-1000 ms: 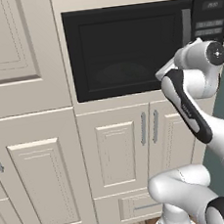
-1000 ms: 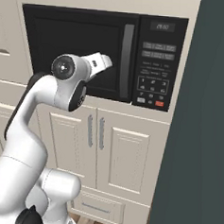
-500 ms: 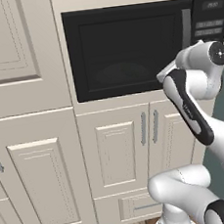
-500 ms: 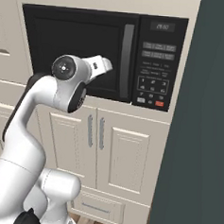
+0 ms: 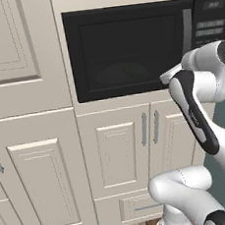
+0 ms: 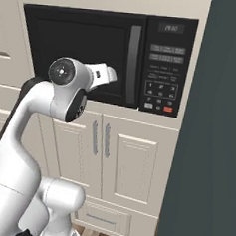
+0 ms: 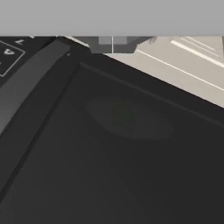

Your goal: Pick the corn from the counter and place it in the microwave. Then turn on the microwave.

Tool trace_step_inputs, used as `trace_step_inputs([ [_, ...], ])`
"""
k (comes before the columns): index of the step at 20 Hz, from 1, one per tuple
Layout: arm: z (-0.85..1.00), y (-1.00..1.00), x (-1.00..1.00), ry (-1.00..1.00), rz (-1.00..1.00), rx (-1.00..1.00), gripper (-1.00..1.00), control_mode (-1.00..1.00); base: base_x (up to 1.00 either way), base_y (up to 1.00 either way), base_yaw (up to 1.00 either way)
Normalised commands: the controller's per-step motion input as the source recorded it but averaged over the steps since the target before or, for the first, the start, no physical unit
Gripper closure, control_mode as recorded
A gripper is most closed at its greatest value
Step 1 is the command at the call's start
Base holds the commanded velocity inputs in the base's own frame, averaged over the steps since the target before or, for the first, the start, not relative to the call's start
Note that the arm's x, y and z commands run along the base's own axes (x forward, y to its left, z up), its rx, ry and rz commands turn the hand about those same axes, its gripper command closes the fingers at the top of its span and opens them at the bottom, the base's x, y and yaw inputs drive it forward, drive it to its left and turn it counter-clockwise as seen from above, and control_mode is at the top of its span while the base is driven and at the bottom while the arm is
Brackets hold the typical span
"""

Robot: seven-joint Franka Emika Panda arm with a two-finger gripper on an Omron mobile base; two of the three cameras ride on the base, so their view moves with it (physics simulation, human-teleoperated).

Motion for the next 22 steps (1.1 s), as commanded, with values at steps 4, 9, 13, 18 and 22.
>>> trace_step_inputs([
  [4,0.0,0.0,-0.24,0.02,-0.09,0.13,1.0,-1.0,0.0,0.0,0.0],
  [9,0.0,-0.01,-0.17,0.0,-0.11,0.17,1.0,-1.0,0.0,0.0,0.0],
  [13,0.0,-0.02,-0.14,0.03,-0.11,0.19,1.0,-1.0,0.0,0.0,0.0],
  [18,0.0,-0.06,-0.12,0.09,-0.1,0.2,1.0,-1.0,0.0,0.0,0.0],
  [22,0.0,-0.14,-0.14,0.12,-0.07,0.19,1.0,-1.0,0.0,0.0,0.0],
])
